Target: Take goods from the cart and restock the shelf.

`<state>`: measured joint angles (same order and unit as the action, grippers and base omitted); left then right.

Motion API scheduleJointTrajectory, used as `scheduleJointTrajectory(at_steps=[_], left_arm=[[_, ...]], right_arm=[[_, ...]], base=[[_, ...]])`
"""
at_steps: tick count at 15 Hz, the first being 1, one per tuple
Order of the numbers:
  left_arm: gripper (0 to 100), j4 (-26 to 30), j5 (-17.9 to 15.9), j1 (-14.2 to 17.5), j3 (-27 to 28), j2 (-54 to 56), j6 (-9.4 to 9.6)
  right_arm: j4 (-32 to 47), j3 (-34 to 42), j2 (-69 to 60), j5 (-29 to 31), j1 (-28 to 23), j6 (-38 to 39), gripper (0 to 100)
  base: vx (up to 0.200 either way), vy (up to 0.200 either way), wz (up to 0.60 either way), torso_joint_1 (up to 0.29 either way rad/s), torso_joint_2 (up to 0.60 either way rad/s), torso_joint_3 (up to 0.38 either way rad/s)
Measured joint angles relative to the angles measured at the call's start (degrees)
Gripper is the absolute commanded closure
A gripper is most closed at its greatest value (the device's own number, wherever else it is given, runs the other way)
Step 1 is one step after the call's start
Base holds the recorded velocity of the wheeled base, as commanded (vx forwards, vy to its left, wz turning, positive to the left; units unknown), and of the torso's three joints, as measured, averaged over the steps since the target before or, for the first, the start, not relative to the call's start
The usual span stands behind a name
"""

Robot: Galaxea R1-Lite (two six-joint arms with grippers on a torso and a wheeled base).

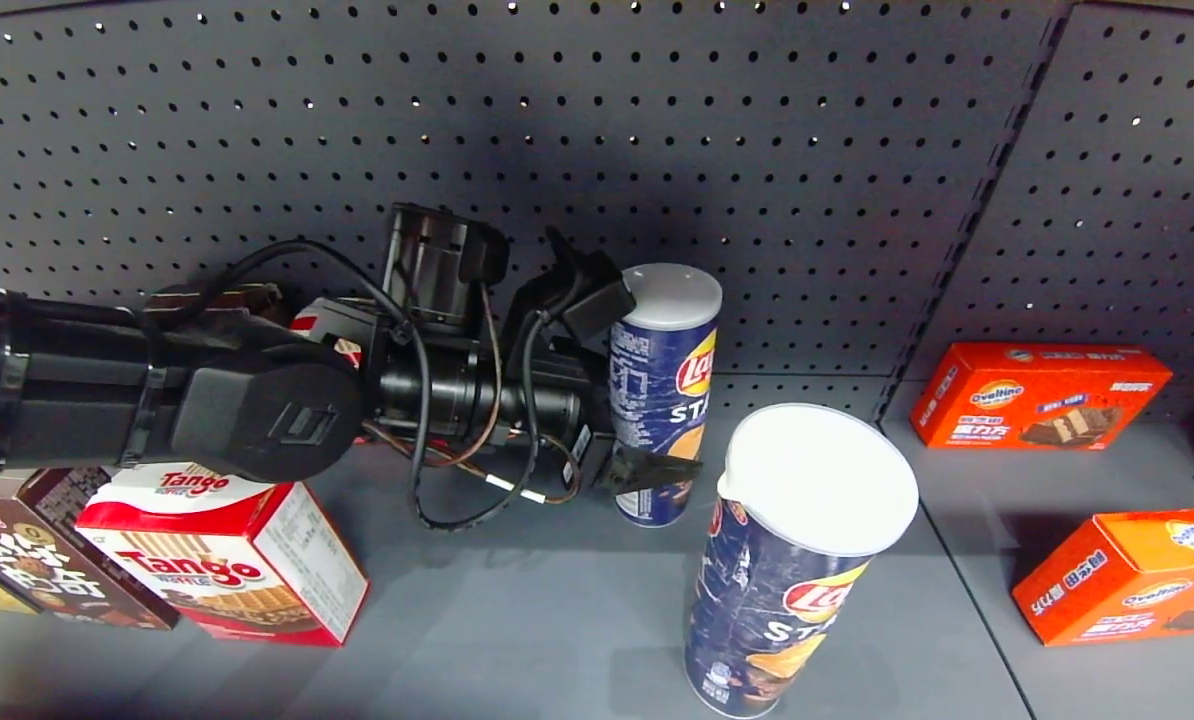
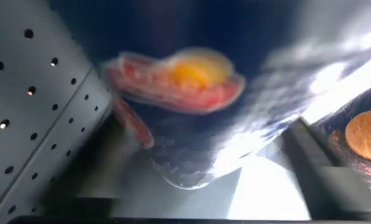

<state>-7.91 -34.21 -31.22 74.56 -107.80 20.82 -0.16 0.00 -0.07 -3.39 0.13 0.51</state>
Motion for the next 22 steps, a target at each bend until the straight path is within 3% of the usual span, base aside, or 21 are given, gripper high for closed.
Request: scheduleJointTrajectory(at_steps=[4, 6, 9, 12, 14, 17, 22], left_arm=[[0, 0.0, 1.4, 0.3, -0.8, 1.1, -0.02], [0, 0.0, 5.9, 0.5, -2.7, 3.6, -0.13], [0, 0.0, 9.3, 0.5, -8.4, 9.2, -0.29], [0, -0.6, 16.5, 0.1, -13.5, 13.7, -0.74], [0, -3.4, 21.2, -0.9, -14.6, 14.7, -3.43], [0, -5.7, 23.9, -2.7, -14.8, 14.6, -5.91], [0, -9.1, 29.6, -3.3, -14.8, 11.5, -5.74]], right_arm=[[0.0, 0.0, 0.0, 0.0, 0.0, 0.0, 0], [0.0, 0.0, 0.0, 0.0, 0.0, 0.0, 0], [0.0, 0.0, 0.0, 0.0, 0.0, 0.0, 0], [0.0, 0.0, 0.0, 0.0, 0.0, 0.0, 0], [0.0, 0.0, 0.0, 0.0, 0.0, 0.0, 0], [0.0, 0.0, 0.0, 0.0, 0.0, 0.0, 0], [0.0, 0.0, 0.0, 0.0, 0.0, 0.0, 0]], base=[[0.000, 0.000, 0.00, 0.000, 0.00, 0.000], [0.000, 0.000, 0.00, 0.000, 0.00, 0.000], [0.000, 0.000, 0.00, 0.000, 0.00, 0.000], [0.000, 0.000, 0.00, 0.000, 0.00, 0.000], [0.000, 0.000, 0.00, 0.000, 0.00, 0.000], [0.000, 0.000, 0.00, 0.000, 0.00, 0.000], [0.000, 0.000, 0.00, 0.000, 0.00, 0.000]])
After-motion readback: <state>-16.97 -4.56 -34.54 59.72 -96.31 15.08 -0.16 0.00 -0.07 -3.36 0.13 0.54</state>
